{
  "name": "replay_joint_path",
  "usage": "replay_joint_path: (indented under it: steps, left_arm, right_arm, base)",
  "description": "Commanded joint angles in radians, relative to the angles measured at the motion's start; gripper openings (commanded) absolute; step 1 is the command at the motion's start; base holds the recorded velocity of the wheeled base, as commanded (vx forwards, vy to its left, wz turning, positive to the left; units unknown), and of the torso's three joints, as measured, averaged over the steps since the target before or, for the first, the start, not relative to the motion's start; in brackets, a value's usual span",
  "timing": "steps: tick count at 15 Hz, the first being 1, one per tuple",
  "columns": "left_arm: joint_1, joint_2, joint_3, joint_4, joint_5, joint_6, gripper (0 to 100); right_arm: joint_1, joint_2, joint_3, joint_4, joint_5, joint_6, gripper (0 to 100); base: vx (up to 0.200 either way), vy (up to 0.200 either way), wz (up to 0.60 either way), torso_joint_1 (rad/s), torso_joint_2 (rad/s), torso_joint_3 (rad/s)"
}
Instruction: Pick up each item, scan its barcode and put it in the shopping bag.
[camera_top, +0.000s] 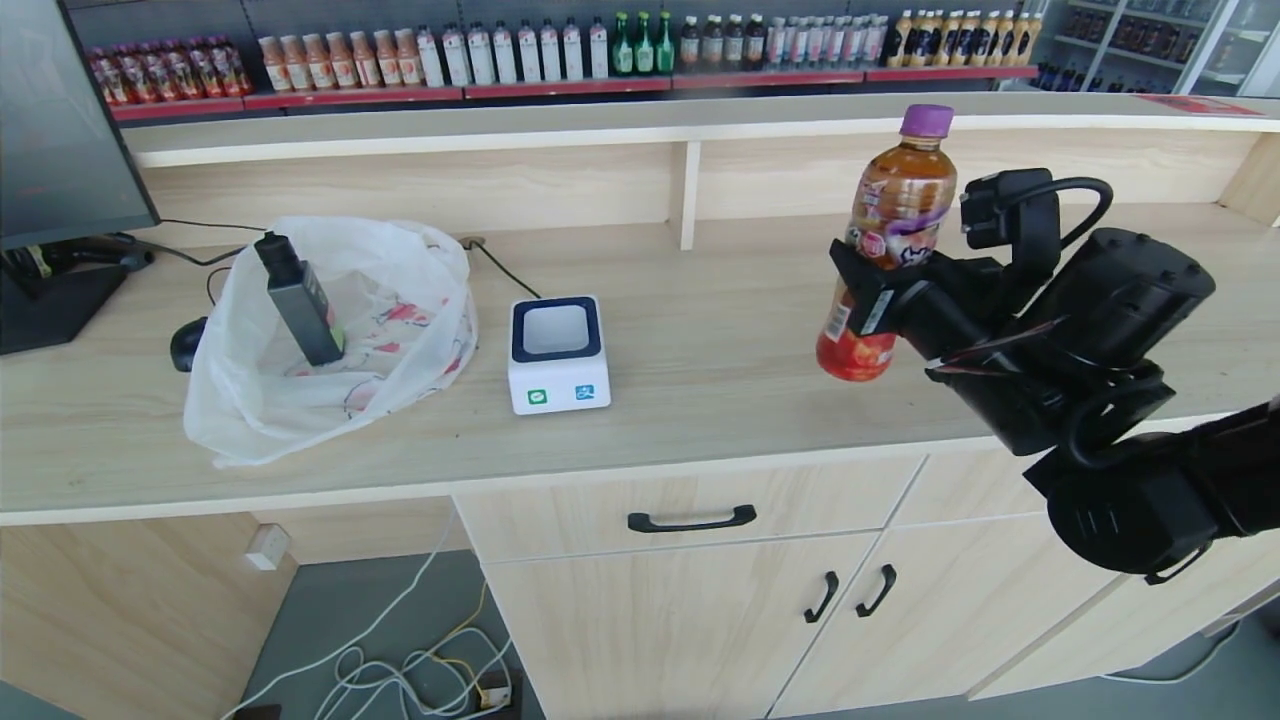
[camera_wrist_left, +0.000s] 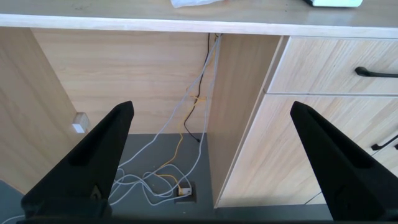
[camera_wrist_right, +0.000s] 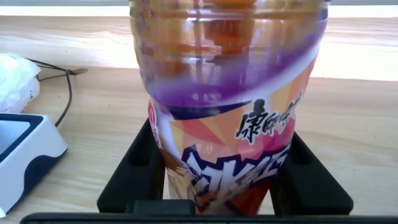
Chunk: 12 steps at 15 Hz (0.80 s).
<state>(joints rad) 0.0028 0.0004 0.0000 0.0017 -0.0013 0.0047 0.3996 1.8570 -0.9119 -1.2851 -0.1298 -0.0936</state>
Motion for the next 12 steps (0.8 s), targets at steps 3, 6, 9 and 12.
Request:
replay_joint_path:
  steps: [3, 6, 9, 12]
  left_arm:
    - [0.0, 0.0, 0.0, 0.0, 0.001, 0.0, 100]
    - [0.0, 0.0, 0.0, 0.0, 0.001, 0.0, 100]
    - [0.0, 0.0, 0.0, 0.0, 0.0, 0.0, 100]
    - [0.0, 0.0, 0.0, 0.0, 0.0, 0.0, 100]
  right_arm:
    - [0.007, -0.142, 0.128, -0.008, 0.001, 0.003, 0]
    - [0.047, -0.205, 0.211, -0.034, -0.002, 0.02, 0]
    - [0.087, -0.256, 0.364, -0.115, -0.007, 0.022, 0]
    - [0.102, -0.308, 0.487, -0.178, -0.007, 0.022, 0]
  base:
    - [0.0, 0.0, 0.0, 0.0, 0.0, 0.0]
    - [0.0, 0.0, 0.0, 0.0, 0.0, 0.0]
    - [0.0, 0.0, 0.0, 0.0, 0.0, 0.0]
    - [0.0, 0.0, 0.0, 0.0, 0.0, 0.0]
